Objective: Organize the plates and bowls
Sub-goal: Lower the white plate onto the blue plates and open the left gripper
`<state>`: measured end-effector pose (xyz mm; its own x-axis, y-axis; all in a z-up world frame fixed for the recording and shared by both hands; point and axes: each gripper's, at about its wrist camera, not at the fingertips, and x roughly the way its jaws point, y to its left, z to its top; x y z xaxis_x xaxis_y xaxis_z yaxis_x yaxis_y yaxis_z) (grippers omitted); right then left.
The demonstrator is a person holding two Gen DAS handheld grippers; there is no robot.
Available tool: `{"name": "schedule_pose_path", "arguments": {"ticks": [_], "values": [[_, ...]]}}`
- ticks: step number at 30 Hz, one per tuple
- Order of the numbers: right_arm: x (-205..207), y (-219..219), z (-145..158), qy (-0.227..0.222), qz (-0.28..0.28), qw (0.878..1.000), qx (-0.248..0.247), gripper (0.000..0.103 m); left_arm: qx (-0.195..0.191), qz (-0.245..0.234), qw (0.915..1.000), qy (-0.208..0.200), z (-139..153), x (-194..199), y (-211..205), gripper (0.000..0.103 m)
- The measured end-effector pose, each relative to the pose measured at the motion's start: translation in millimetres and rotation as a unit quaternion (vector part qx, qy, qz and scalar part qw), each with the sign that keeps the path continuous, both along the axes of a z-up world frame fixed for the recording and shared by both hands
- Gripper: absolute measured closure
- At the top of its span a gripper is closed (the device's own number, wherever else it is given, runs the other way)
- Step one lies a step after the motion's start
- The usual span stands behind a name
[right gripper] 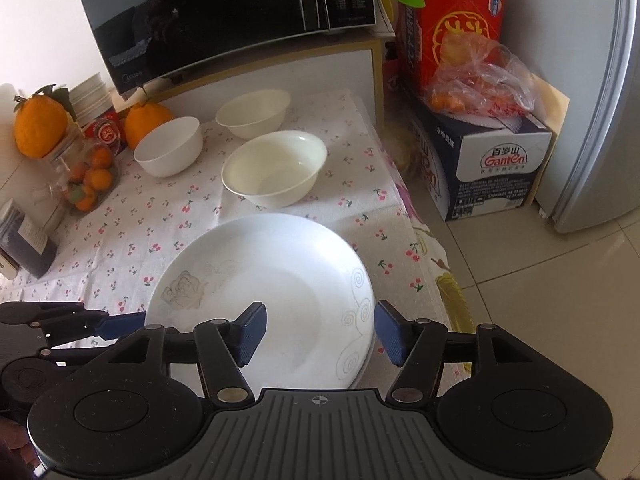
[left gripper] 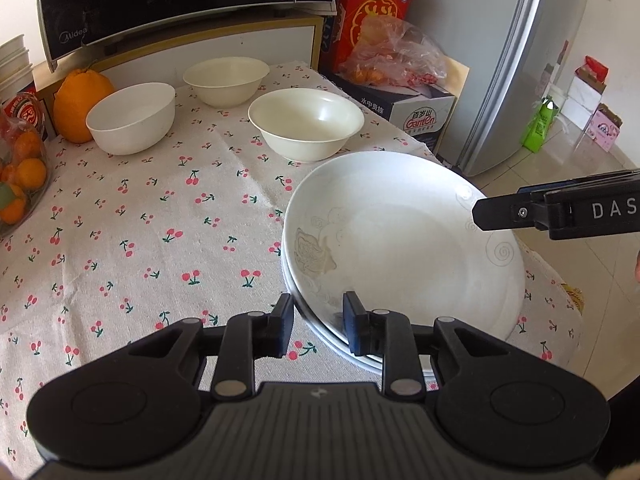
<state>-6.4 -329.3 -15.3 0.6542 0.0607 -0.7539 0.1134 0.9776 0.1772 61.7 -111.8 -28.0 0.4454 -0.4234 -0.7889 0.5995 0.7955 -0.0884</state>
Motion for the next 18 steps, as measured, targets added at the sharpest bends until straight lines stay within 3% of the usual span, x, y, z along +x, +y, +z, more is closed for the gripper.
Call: {"name": "schedule_pose_path", "arguments": {"ticks": [7,10,13,15,18], "values": [[3.1,-6.7,-3.9,0.005,-0.003,1.0,0.011,0.025,-0.007,0.003,0.9999,0.012,-1.1,1.7,0.9,0.076],[3.6,-10.3,-5.5,0.001,-0.005,1.0,0.016,0.017,-0.006,0.003,0.9999,0.014,-1.5,2.2,1.1,0.069],[7.0,-15.7,-8.8,0.003,-0.002,0.999,0.034,0.011,-0.013,0.006,0.9995,0.027,-3.3,3.8,2.9,0.052],[10.2,-20.3,-12.4,0.006,0.0,0.999,0.05,0.007,-0.023,0.013,0.9991,0.033,-4.0,5.1,4.9,0.031],[14.6,-29.8,-18.4,0.013,-0.002,0.996,0.083,0.007,-0.036,0.025,0.9983,0.037,-4.4,7.3,8.1,0.017]]}}
